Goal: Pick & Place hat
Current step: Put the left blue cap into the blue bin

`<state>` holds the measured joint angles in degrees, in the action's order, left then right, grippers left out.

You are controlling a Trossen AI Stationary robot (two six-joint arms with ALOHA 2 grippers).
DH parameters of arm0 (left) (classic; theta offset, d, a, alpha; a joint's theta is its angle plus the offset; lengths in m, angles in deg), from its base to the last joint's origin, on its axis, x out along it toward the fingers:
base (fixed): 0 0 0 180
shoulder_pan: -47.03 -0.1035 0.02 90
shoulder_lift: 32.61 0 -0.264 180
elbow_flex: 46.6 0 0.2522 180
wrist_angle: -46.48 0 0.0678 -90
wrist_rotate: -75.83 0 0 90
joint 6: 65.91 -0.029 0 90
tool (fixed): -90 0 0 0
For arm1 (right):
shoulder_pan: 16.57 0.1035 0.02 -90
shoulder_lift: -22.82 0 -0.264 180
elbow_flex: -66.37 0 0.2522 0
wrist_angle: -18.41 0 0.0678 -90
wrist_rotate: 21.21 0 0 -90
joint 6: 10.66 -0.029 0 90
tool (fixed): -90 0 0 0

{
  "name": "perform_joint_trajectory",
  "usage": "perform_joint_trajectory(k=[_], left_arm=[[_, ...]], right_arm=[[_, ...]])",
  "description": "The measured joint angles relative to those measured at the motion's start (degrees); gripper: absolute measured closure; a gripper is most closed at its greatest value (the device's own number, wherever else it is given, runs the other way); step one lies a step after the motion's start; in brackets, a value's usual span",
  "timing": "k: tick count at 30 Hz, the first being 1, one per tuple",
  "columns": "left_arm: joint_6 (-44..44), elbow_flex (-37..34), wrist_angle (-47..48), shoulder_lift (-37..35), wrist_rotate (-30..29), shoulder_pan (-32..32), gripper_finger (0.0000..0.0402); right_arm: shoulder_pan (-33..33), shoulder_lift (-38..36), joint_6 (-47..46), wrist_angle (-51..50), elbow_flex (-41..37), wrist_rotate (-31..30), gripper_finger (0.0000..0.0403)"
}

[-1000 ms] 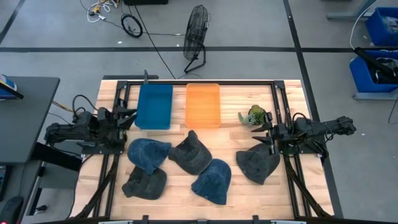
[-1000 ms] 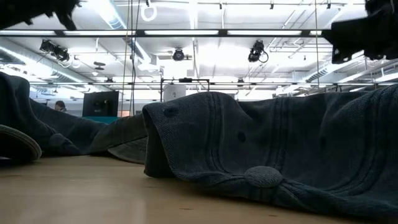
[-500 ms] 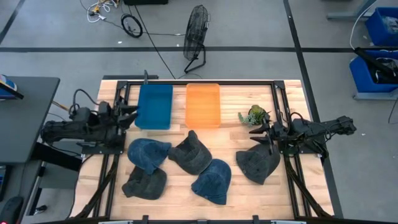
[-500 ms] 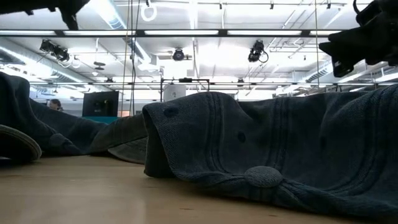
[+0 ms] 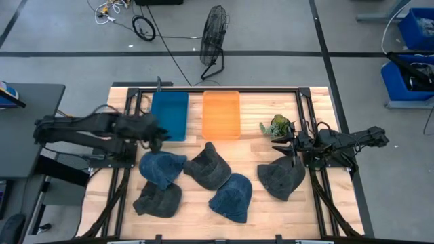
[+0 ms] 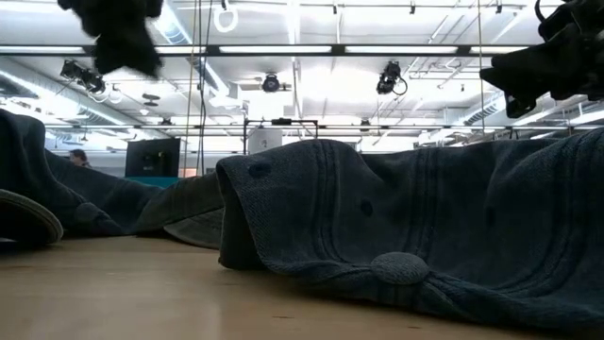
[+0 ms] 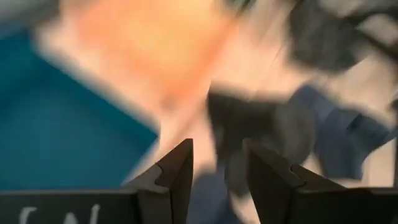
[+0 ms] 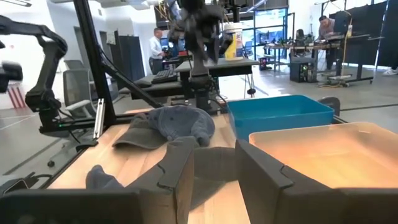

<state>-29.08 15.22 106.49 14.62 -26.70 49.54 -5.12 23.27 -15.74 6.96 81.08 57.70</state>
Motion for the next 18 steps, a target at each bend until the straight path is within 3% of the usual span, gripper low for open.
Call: perform_joint_trajectory(k=[7, 18], left_arm=[[18.75, -0.71, 7.36, 12.27, 14.92, 0.26, 0.0279], [19.61, -0.71, 13.59, 22.31, 15.34, 3.24, 0.0284]], right_arm=[[0.0, 0.0, 3.85, -0.02, 0.0, -0.02, 0.0282], [0.02, 0.02, 4.46, -0.04, 0.0, 0.0, 0.0282]])
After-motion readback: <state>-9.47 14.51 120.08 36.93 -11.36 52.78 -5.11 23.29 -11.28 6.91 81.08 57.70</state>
